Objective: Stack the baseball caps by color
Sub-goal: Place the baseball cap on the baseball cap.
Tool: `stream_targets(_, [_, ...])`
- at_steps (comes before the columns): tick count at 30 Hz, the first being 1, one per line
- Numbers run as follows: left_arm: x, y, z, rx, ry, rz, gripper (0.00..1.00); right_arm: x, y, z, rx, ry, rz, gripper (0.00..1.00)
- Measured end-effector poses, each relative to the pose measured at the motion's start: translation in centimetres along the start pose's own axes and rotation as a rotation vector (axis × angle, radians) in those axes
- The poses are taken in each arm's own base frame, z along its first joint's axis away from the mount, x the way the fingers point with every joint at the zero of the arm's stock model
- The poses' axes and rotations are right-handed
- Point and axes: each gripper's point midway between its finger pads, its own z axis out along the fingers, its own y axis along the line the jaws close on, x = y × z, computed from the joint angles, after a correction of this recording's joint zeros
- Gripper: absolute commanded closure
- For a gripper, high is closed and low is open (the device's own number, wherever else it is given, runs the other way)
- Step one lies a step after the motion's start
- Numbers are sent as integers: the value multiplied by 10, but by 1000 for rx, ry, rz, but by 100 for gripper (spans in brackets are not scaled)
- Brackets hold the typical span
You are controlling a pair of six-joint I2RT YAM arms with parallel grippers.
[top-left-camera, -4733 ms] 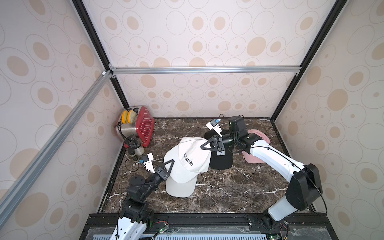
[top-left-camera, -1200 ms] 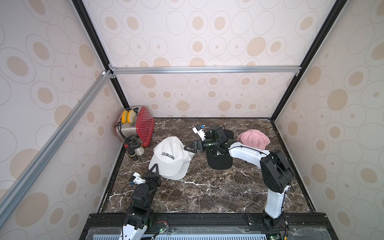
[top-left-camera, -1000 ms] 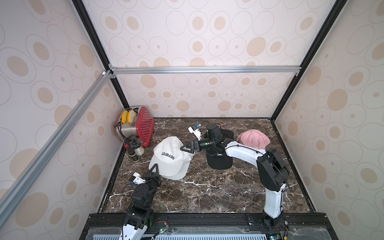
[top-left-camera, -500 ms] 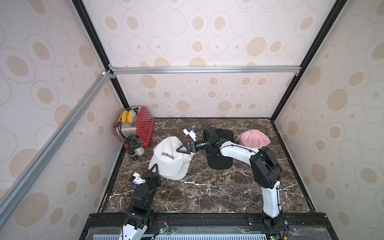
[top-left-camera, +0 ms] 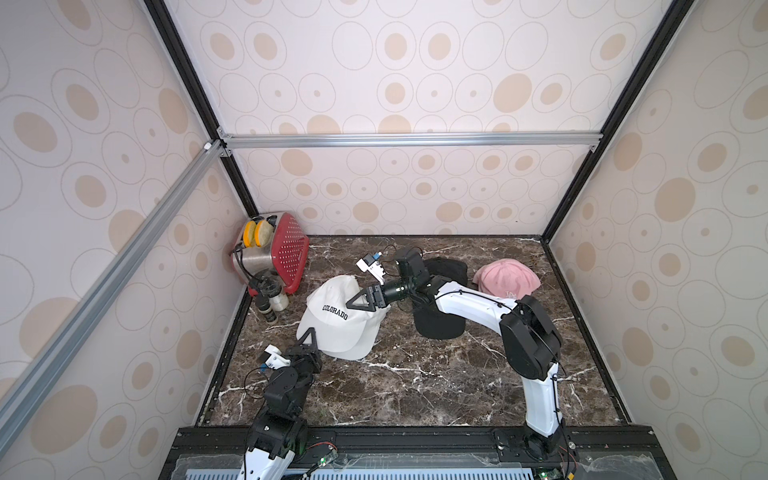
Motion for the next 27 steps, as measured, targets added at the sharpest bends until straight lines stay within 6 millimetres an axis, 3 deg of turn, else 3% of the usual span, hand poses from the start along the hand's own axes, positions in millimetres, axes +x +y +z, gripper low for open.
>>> stream_targets(4, [0, 0, 0, 0, 0, 0, 100, -1, 1, 0, 1, -2, -3, 31])
stream_targets(10, [0, 0, 0, 0, -1, 0, 100, -4, 9, -5, -5, -20, -3, 53])
stream_targets(12, [0, 0, 0, 0, 0, 1, 100, -6, 10, -9, -1, -32, -3, 65])
stream_targets(14, [0, 0, 0, 0, 1, 2, 100, -8, 9, -13, 13, -43, -10, 87])
stream_targets(15, [0, 0, 0, -1, 2, 3, 100, -8, 8, -15, 25, -47, -14, 93])
stream_targets(21, [2, 1, 0, -5, 10, 19, 100, -5, 1, -19, 63, -37, -25, 100])
stream_targets(22, [2, 1, 0, -8, 10, 26, 95, -4, 0, -20, 67, -32, -26, 100])
stream_targets(25, [2, 4, 0, -23, 12, 76, 44, 2, -4, -20, 81, -12, -43, 100])
stream_targets(27, [3, 5, 0, -29, 17, 139, 25, 7, -7, -20, 95, 5, -57, 100])
